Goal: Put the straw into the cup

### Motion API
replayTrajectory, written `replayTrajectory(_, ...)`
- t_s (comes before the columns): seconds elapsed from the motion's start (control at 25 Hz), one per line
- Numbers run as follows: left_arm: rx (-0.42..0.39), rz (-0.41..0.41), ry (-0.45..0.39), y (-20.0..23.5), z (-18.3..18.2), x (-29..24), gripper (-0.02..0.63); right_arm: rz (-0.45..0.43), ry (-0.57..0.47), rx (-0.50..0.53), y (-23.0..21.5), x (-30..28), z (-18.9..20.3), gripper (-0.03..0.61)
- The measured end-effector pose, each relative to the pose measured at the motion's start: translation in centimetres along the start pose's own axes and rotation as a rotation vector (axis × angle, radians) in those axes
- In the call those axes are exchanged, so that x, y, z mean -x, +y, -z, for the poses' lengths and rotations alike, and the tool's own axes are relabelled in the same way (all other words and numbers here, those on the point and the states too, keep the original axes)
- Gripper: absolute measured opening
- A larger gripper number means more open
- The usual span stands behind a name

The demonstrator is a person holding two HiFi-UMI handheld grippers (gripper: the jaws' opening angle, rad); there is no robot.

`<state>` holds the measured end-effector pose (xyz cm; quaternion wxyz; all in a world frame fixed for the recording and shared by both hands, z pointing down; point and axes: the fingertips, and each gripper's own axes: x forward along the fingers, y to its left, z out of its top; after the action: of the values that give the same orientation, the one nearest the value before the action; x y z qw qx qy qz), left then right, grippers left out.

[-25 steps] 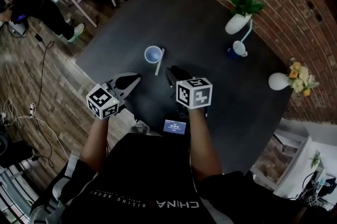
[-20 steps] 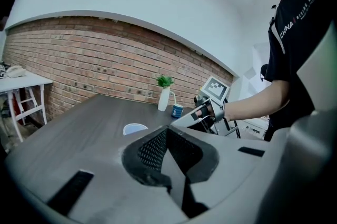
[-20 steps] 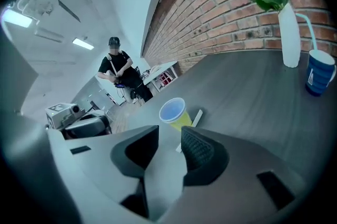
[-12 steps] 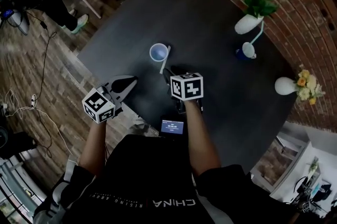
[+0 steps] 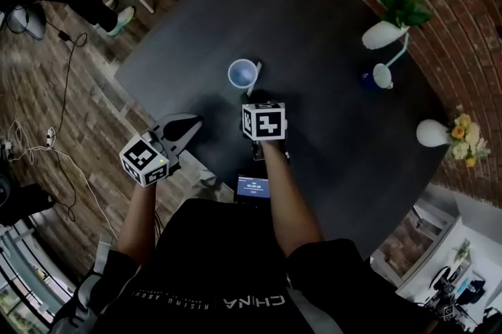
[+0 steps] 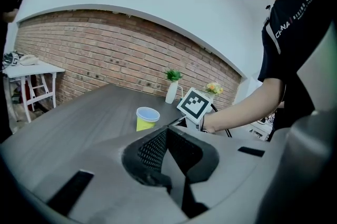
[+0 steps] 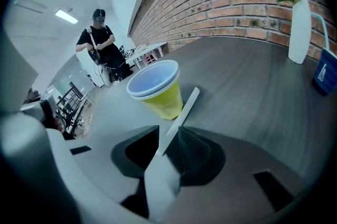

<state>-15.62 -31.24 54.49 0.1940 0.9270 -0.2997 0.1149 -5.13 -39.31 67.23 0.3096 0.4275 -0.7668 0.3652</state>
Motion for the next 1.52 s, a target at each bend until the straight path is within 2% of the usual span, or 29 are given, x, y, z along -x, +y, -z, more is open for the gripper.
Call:
replayTrajectory(0.24, 0.013, -0.016, -0.005, 0.5, 0.4, 0.5, 0.003, 0.091, -0.02, 0.008, 0.1, -0.7, -0.1, 0.106)
replayTrajectory(0.44, 0.017, -0.017, -0.009, 0.5, 0.4, 0.6, 0.003, 0.181, -0.008, 0.087, 0.4, -0.6, -0.1, 0.101)
replayTrajectory(0.52, 0.013, -0.013, -0.009, 0.3, 0.3, 0.4, 0.003, 0.175, -0.008, 0.091, 0.3, -0.7, 0.0, 0.091)
replayTrajectory(0.72, 0.006, -0.011, -0.009, -0.1, 0.0, 0.2, 0.003, 0.128, -0.01, 0.016, -0.6, -0.3, 0.1, 0.052)
replayTrajectory(0.92, -0.005, -0.001, -0.013, -0.7, -0.3, 0.0, 0.003, 0.144, 0.006, -0.051, -2.7, 1.1, 1.2, 0.051)
replayTrajectory(1.04, -0.002, -0.005, -0.013, -0.9, -0.5, -0.4, 0.003, 0.146, -0.02, -0.07, -3.7, 2.5, 1.3, 0.051)
replayTrajectory(1.16, 0.024, -0.008, -0.012, -1.0, -0.9, -1.2, 0.003, 0.11, -0.099, -0.053, -3.6, 4.8, -0.1, 0.051)
replayTrajectory(1.44, 0.202, 0.082, -0.065, -1.5, -3.8, -4.8, 0.008, -0.067, -0.283, 0.081, -0.5, 11.1, -3.8, 0.051)
replayTrajectory(1.52, 0.23, 0.094, -0.069, -1.5, -4.9, -5.9, 0.077, -0.114, -0.321, 0.108, 0.7, 12.5, -4.4, 0.051)
